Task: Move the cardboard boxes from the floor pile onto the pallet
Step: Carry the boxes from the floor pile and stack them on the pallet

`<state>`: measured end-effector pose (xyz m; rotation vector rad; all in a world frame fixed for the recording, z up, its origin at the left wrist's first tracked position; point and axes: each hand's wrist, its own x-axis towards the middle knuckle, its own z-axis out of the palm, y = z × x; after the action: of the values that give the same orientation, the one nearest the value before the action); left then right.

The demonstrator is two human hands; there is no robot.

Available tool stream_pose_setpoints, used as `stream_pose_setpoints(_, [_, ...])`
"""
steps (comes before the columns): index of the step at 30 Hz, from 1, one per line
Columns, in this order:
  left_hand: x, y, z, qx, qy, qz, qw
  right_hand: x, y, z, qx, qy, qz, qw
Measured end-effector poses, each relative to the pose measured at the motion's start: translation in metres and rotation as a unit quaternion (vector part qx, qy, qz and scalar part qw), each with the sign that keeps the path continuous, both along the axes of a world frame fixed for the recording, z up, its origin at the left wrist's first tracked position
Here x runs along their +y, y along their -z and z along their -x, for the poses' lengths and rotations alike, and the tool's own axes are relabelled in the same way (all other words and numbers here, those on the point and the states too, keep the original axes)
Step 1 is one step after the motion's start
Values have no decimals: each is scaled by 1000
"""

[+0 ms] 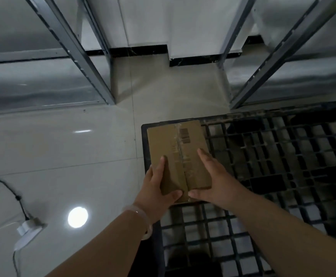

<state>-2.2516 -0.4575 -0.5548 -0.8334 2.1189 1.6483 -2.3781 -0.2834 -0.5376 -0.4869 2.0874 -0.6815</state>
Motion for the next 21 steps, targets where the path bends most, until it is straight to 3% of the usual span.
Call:
stream_pose_setpoints(10, [-79,180,64,-18,16,28,999,-77,198,51,5,36,44,998])
stream_pose_setpoints(21, [-74,238,68,-4,7,46,999,-73,252,64,4,3,32,999])
